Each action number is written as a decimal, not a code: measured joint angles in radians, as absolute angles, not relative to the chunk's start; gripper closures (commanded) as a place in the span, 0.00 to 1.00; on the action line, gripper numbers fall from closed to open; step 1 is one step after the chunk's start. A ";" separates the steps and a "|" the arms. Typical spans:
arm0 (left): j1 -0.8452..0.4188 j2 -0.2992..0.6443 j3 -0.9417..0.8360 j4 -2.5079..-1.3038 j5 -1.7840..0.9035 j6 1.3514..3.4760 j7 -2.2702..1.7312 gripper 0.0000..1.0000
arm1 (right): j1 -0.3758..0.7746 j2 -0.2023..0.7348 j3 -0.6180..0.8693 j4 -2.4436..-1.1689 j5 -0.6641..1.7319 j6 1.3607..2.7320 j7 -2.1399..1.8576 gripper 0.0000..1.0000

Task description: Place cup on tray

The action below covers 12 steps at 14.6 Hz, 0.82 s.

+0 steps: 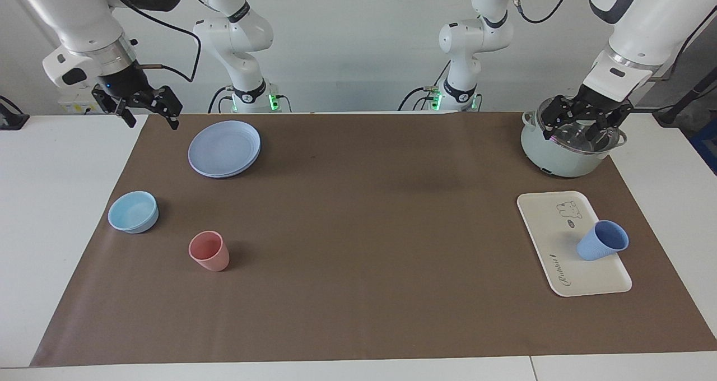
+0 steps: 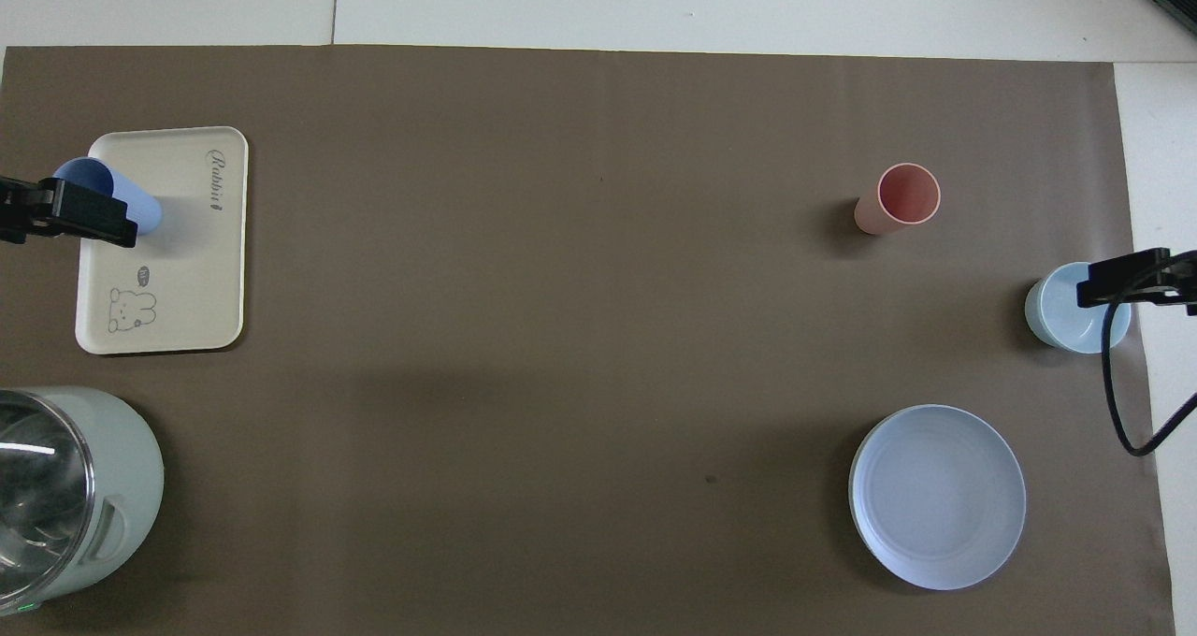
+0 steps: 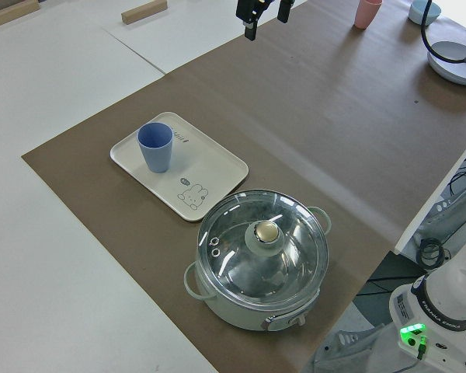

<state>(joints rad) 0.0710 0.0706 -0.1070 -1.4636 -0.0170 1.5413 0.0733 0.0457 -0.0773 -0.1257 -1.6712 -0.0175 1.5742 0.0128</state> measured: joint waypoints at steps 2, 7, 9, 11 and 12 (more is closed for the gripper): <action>0.071 0.066 -0.107 -1.464 -0.017 1.542 0.074 0.00 | 0.052 -0.077 -0.125 -1.670 -0.017 1.574 0.013 0.00; 0.071 0.062 -0.107 -1.464 -0.017 1.591 0.078 0.00 | 0.061 -0.077 -0.124 -1.670 -0.017 1.575 0.013 0.00; 0.072 0.062 -0.106 -1.464 -0.017 1.596 0.078 0.00 | 0.065 -0.077 -0.118 -1.670 -0.017 1.575 0.013 0.00; 0.072 0.062 -0.104 -1.465 -0.017 1.596 0.078 0.00 | 0.066 -0.078 -0.104 -1.665 -0.016 1.567 0.018 0.00; 0.073 0.062 -0.104 -1.466 -0.017 1.596 0.078 0.00 | 0.069 -0.079 -0.096 -1.658 -0.016 1.552 0.043 0.00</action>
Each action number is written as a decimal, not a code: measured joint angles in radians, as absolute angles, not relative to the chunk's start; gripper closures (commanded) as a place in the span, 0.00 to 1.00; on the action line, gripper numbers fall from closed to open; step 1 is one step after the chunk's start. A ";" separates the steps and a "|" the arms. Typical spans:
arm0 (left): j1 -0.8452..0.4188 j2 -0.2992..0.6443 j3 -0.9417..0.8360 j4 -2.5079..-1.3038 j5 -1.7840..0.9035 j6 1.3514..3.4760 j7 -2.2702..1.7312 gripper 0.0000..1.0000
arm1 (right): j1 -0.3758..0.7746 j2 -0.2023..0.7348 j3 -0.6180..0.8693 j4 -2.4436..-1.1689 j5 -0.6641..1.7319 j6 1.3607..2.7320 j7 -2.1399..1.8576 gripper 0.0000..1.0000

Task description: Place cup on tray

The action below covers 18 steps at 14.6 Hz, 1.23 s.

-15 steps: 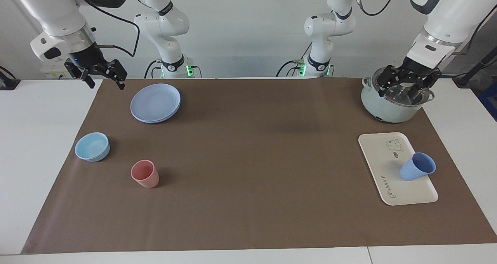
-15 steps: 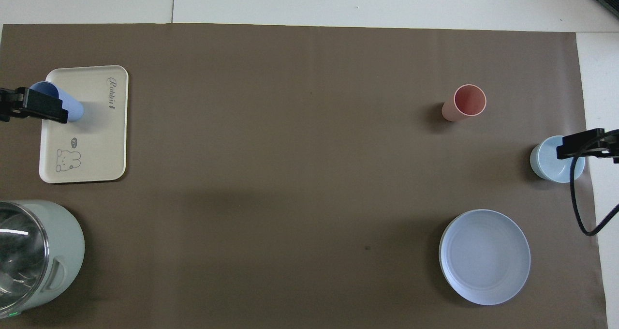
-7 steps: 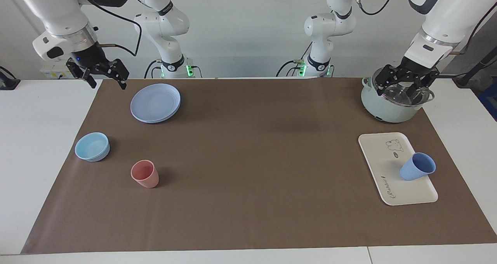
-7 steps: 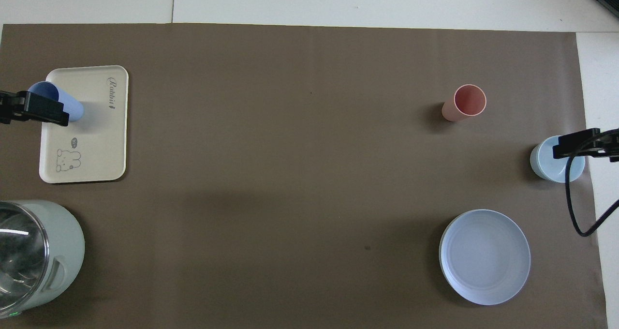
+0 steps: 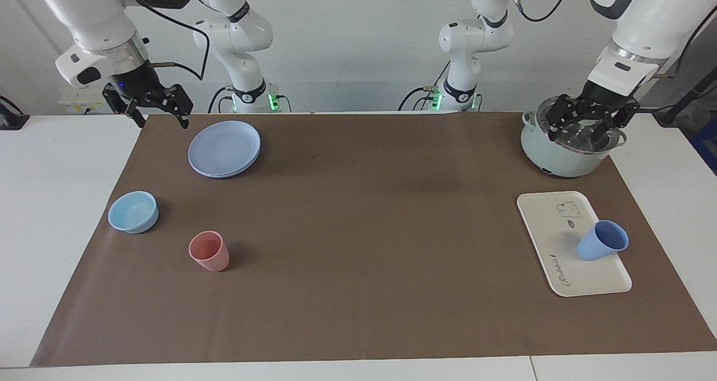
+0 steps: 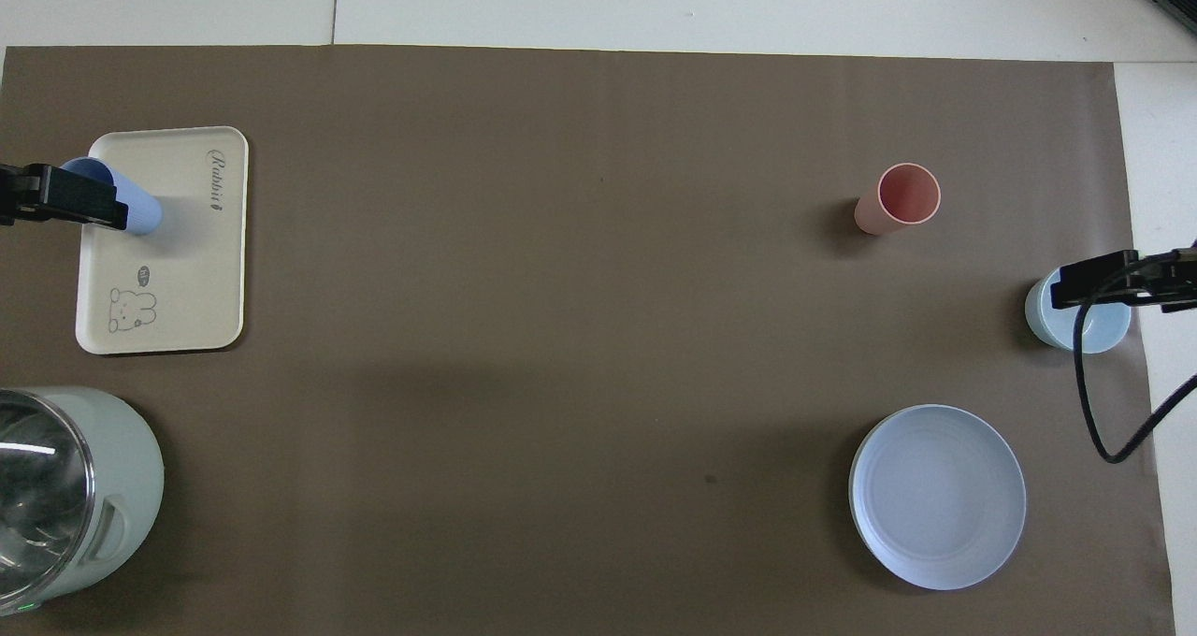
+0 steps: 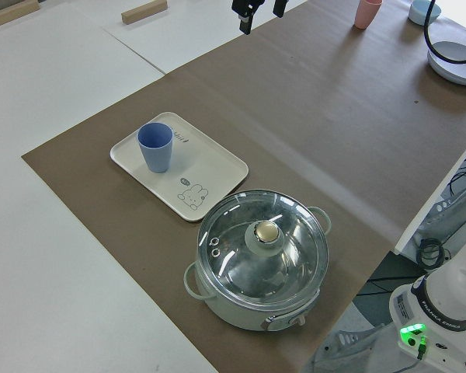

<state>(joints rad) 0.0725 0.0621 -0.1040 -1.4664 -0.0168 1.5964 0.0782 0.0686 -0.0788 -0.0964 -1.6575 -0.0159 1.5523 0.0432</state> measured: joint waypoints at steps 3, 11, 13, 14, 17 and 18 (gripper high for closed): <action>0.073 0.062 -0.103 -1.469 -0.017 1.597 0.078 0.00 | 0.072 -0.079 -0.085 -1.633 -0.016 1.531 0.096 0.00; 0.074 0.060 -0.102 -1.477 -0.017 1.591 0.078 0.00 | 0.072 -0.079 -0.085 -1.632 -0.016 1.532 0.093 0.00; 0.073 0.056 -0.103 -1.487 -0.017 1.590 0.078 0.00 | 0.072 -0.079 -0.085 -1.632 -0.016 1.532 0.093 0.00; 0.072 0.053 -0.104 -1.495 -0.014 1.590 0.078 0.00 | 0.072 -0.079 -0.085 -1.632 -0.016 1.531 0.093 0.00; 0.067 0.039 -0.112 -1.521 0.019 1.590 0.078 0.00 | 0.072 -0.079 -0.085 -1.632 -0.016 1.531 0.093 0.00; 0.061 0.035 -0.113 -1.527 0.025 1.590 0.078 0.00 | 0.072 -0.079 -0.085 -1.632 -0.016 1.531 0.093 0.00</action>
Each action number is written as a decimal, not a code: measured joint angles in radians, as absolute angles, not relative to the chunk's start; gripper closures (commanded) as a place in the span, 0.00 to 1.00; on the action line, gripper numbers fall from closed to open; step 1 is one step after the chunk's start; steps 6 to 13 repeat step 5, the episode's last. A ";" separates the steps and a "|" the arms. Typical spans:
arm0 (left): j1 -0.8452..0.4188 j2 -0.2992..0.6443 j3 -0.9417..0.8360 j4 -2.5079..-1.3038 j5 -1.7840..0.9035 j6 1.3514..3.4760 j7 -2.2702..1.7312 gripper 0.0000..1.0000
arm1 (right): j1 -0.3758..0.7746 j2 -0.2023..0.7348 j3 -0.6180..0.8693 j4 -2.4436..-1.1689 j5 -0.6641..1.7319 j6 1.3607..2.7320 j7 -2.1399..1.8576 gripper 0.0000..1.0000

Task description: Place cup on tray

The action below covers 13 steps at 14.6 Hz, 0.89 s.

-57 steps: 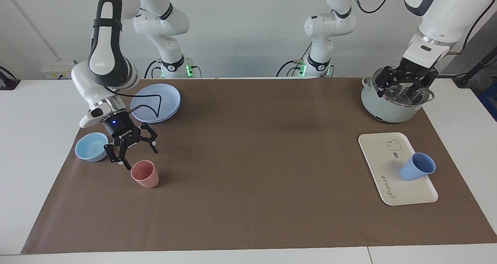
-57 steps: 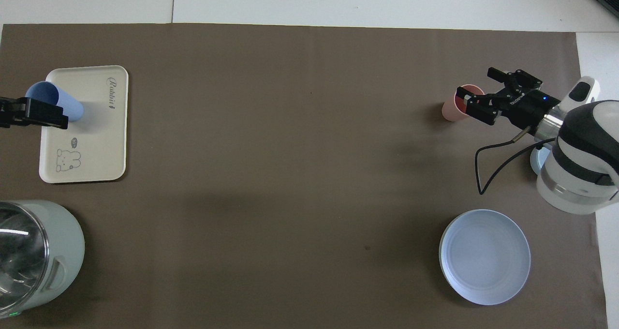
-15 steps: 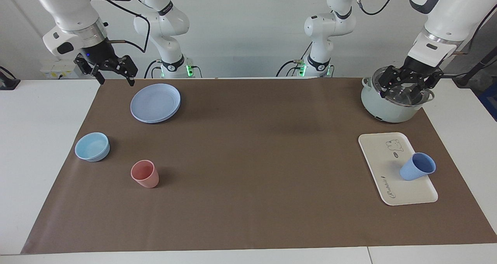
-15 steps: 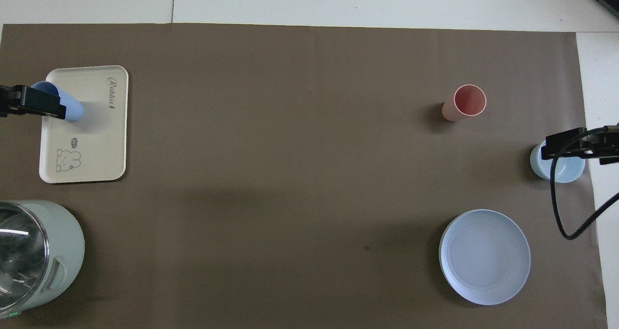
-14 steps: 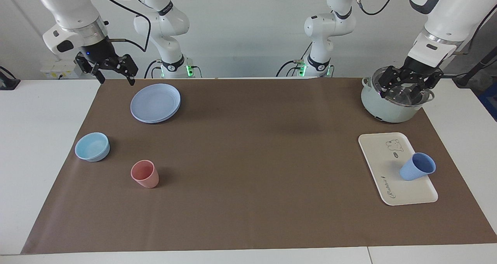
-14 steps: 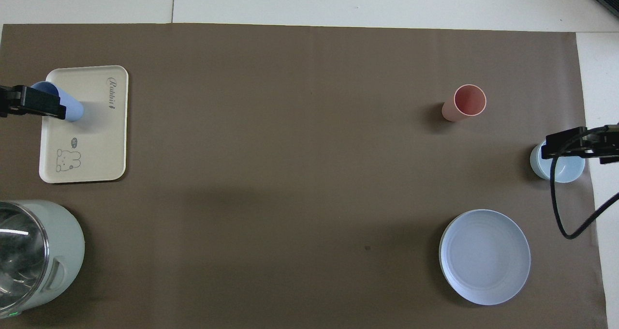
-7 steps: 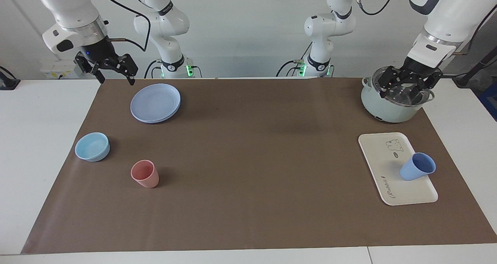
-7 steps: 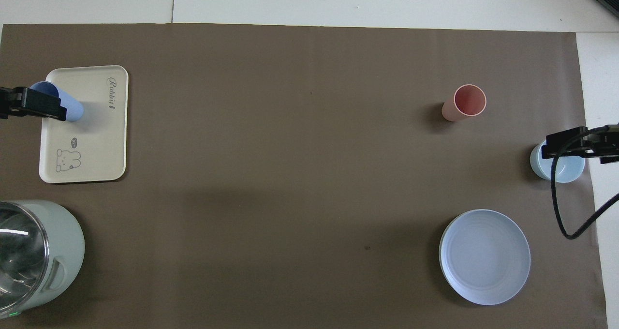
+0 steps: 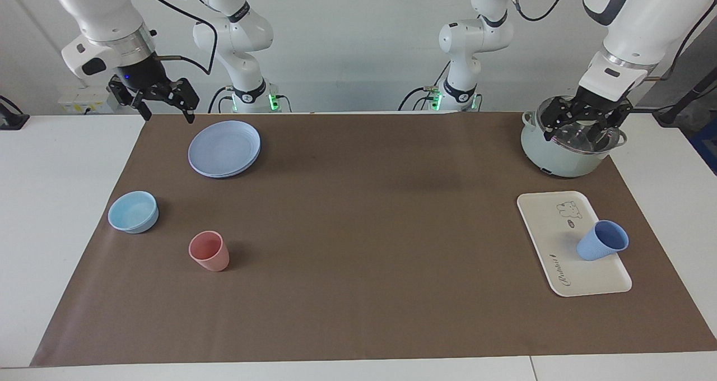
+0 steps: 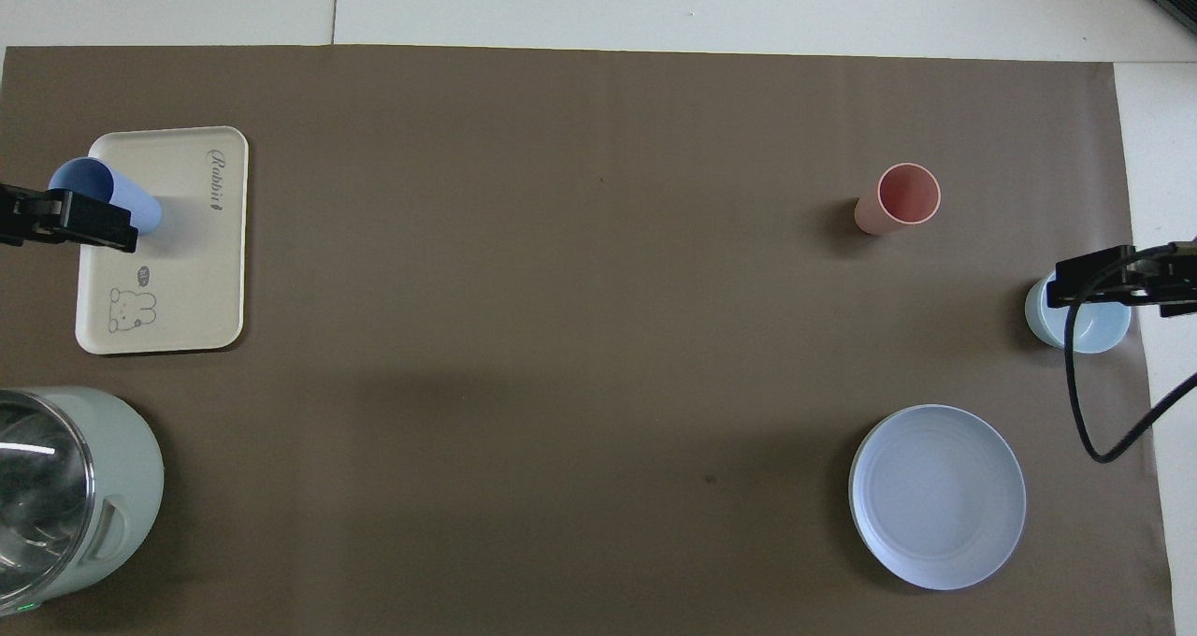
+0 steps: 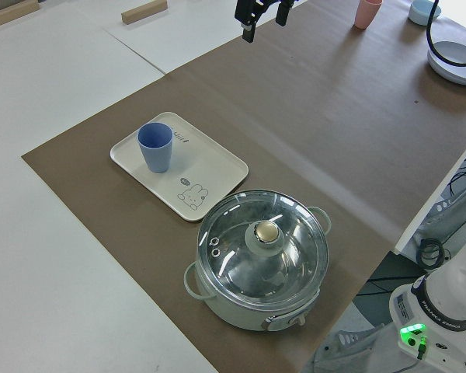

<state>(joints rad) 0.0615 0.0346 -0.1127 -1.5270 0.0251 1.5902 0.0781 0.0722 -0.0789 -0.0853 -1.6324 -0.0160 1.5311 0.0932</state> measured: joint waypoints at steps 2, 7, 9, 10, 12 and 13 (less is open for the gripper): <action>0.053 0.029 -0.116 -1.533 0.031 1.590 0.078 0.00 | 0.072 -0.079 -0.085 -1.632 -0.016 1.531 0.093 0.00; 0.052 0.027 -0.116 -1.535 0.033 1.591 0.078 0.00 | 0.072 -0.079 -0.085 -1.632 -0.016 1.531 0.093 0.00; 0.052 0.027 -0.116 -1.535 0.033 1.591 0.078 0.00 | 0.072 -0.079 -0.085 -1.632 -0.016 1.531 0.093 0.00; 0.052 0.027 -0.116 -1.535 0.033 1.591 0.078 0.00 | 0.072 -0.079 -0.085 -1.632 -0.016 1.531 0.093 0.00; 0.052 0.027 -0.116 -1.535 0.033 1.591 0.078 0.00 | 0.072 -0.079 -0.085 -1.632 -0.016 1.531 0.093 0.00; 0.052 0.027 -0.116 -1.535 0.033 1.591 0.078 0.00 | 0.072 -0.079 -0.085 -1.632 -0.016 1.531 0.093 0.00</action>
